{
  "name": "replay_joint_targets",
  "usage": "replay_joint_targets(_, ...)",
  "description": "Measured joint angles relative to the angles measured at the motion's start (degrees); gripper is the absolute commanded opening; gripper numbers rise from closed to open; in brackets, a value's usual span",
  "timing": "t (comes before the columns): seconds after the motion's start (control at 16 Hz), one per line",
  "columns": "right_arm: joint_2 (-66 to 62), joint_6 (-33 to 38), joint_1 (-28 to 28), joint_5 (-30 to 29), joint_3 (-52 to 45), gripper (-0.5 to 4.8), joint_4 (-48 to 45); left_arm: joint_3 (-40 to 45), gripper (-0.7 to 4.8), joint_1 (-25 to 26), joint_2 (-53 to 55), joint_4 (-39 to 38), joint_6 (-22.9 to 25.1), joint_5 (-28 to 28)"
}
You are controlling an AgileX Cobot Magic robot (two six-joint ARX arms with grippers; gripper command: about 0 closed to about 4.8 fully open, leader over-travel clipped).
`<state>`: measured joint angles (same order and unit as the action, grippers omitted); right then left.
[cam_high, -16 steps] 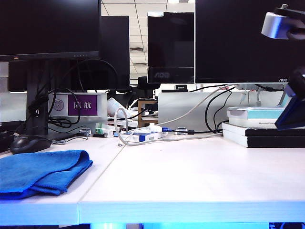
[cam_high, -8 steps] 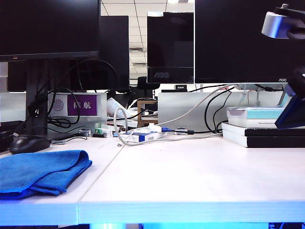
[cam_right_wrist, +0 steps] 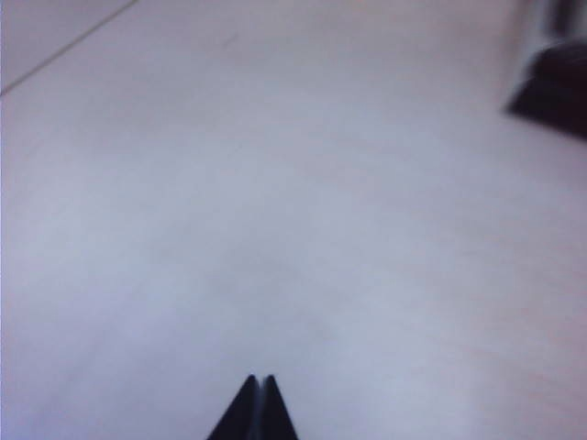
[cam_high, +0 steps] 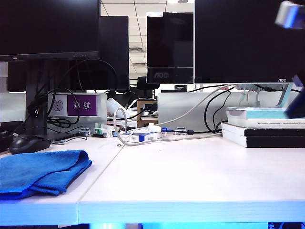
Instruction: Wipe the table from right to left using the rag.
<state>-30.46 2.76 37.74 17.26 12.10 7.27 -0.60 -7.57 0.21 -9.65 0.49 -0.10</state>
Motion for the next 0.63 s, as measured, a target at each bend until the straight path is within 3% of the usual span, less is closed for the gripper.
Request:
replay_joint_targets(0.19, 5.9, 0.0, -8.3, 5.3, -4.7, -0.01, -1.4, 0.0, -0.03, 0.0, 0.0, 0.0, 0.0, 0.0)
replay_joint_targets(0.25, 10.8, 0.0, -13.0, 5.2, -8.9, -0.01, -6.1, 0.0, -0.03, 0.0, 0.0, 0.0, 0.0, 0.0)
replay_joint_targets(0.31, 14.0, 0.0, -14.7, 4.1, -11.5, -0.01, -8.7, 0.0, -0.03, 0.0, 0.0, 0.0, 0.0, 0.0)
replay_joint_targets(0.63, 29.4, -4.0, -25.9, -5.3, -11.6, -0.01, 0.7, 0.0, -0.03, 0.0, 0.0, 0.0, 0.0, 0.0)
